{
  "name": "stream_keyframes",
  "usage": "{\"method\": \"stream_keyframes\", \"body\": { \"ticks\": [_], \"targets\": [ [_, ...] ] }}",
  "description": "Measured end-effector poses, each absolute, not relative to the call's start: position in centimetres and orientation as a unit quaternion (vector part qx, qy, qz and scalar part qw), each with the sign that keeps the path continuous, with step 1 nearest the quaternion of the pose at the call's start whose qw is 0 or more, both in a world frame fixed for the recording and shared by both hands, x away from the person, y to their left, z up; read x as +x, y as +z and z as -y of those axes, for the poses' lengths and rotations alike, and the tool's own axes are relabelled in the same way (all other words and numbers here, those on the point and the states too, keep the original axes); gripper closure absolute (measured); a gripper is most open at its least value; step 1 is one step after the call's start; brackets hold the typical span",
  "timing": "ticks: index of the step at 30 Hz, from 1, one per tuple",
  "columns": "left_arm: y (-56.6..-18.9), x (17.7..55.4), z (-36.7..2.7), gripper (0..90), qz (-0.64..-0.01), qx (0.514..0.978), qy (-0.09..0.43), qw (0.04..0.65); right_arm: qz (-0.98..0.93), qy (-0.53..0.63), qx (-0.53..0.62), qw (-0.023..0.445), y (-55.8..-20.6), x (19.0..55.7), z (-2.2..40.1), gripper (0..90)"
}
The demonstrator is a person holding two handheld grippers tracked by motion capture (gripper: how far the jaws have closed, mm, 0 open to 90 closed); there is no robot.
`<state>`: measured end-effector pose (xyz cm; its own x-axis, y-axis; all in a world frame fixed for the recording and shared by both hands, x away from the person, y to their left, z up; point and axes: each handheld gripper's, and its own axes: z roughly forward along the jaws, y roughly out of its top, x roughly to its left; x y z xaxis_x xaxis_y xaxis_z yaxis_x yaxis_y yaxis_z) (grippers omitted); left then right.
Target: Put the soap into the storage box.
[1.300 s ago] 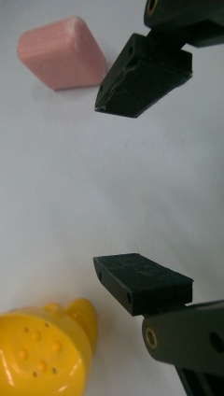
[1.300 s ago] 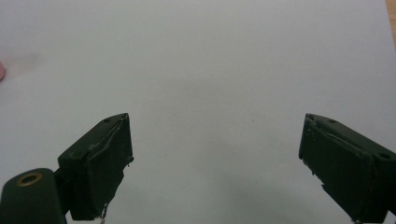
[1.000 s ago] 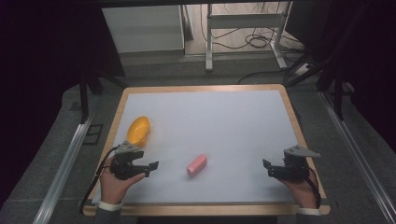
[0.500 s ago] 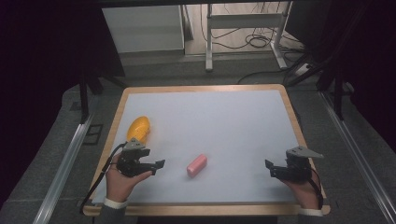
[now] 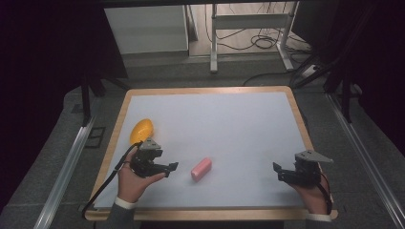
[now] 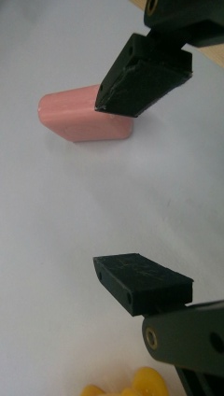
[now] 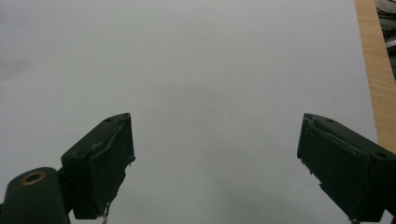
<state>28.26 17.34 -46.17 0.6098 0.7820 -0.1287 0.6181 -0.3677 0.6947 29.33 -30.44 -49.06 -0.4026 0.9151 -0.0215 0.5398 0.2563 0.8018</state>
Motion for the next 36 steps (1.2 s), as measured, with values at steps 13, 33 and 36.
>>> {"method": "stream_keyframes", "body": {
  "ticks": [13,33,36],
  "targets": [
    [-45.9,28.5,-14.6,21.9,-0.403,0.837,0.104,0.354,-0.754,0.366,0.484,0.253,-49.4,29.5,30.3,10.5],
    [-45.9,29.8,-11.7,22.8,-0.386,0.853,0.094,0.338,-0.753,0.362,0.489,0.25,-49.5,29.5,30.5,10.5],
    [-46.0,30.0,-11.6,23.0,-0.388,0.854,0.092,0.335,-0.754,0.361,0.489,0.25,-49.5,29.5,30.6,10.5]
  ]
}}
